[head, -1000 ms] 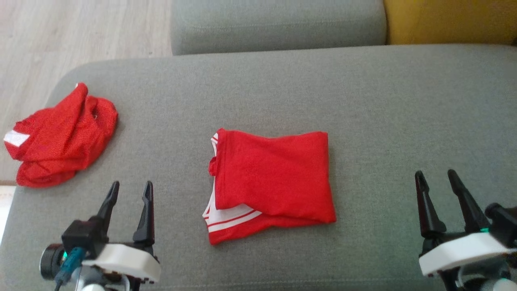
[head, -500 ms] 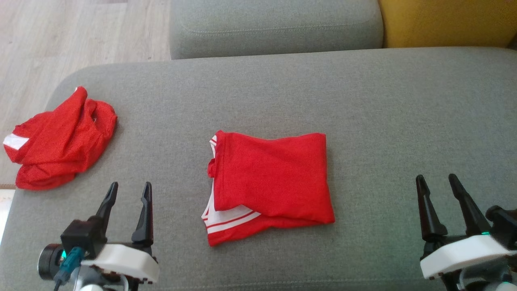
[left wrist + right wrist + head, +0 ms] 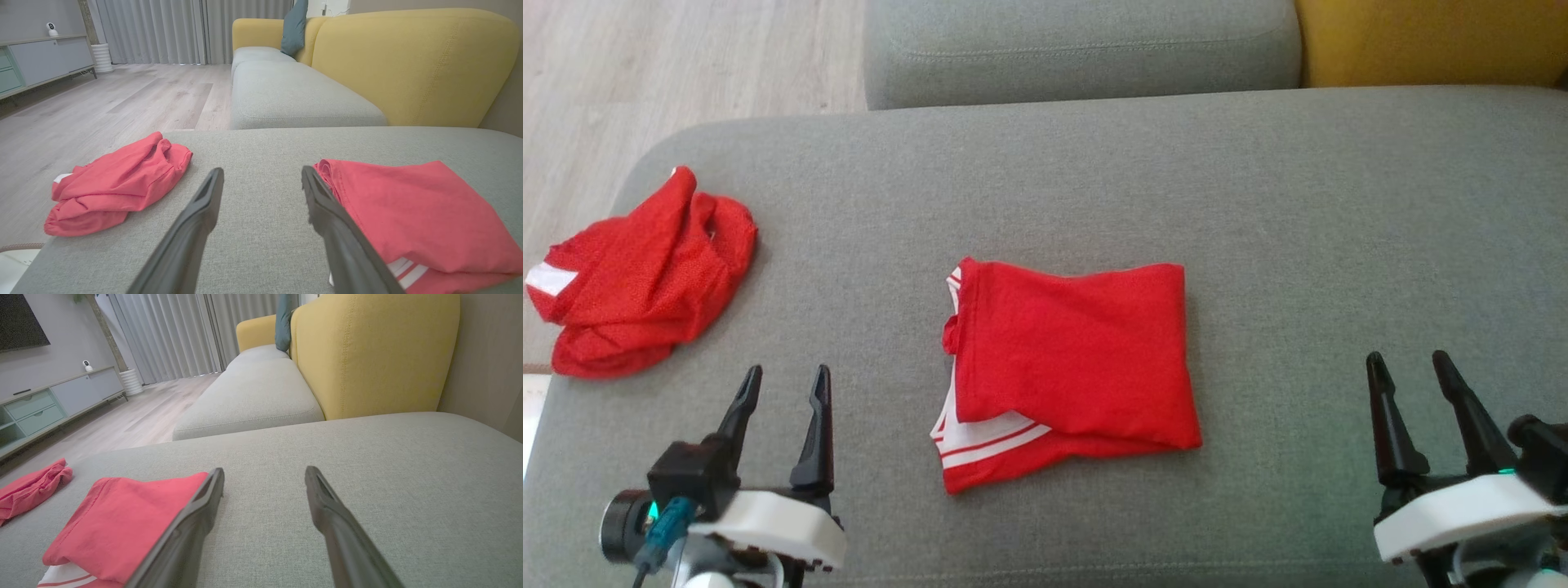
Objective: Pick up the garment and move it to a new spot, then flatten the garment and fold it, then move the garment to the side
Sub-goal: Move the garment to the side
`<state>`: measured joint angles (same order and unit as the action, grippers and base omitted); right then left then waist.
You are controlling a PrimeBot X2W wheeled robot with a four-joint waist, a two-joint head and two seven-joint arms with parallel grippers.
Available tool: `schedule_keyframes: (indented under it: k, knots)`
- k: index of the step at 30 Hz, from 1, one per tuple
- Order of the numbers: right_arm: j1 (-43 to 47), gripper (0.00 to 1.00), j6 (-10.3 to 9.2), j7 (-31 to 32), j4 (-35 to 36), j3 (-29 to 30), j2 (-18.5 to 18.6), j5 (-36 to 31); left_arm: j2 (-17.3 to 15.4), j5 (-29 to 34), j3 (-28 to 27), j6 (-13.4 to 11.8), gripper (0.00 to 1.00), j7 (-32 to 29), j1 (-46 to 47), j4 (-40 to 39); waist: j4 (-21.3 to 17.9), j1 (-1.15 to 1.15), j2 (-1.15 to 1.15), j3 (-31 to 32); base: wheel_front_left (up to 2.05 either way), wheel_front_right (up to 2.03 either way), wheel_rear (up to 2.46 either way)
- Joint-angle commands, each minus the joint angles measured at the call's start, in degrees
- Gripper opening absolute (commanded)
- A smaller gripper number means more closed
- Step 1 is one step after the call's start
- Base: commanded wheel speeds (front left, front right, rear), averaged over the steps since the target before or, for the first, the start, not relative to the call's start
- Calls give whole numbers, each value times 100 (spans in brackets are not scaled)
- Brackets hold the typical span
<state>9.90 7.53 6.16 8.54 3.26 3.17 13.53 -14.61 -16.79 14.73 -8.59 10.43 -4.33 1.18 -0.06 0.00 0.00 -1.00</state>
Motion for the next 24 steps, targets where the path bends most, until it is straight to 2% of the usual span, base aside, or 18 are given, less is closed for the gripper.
schedule_keyframes:
  k: [1, 9, 18, 24]
  knots:
    - [-284, 100, -4, 18, 208, -83, 57, -55, -137, 15, -182, -34, 100, 51, 390, -235, 30, 0, 0, -39, 0, 0, 0]
    - [-646, 100, -4, 188, -174, -188, 146, -18, -104, 137, -110, 18, 100, 244, 856, -416, 423, 0, 0, -518, 0, 0, 0]
    - [-1524, 100, -4, 238, -1446, -596, 125, 92, 108, 291, -26, 131, 100, 431, 1504, -357, 1043, 0, 0, -964, 0, 0, 0]
    - [-2043, 100, -4, 352, -2390, -751, 79, 144, 292, 362, -44, 283, 100, 453, 1736, -365, 1272, 0, 0, -1111, 0, 0, 0]
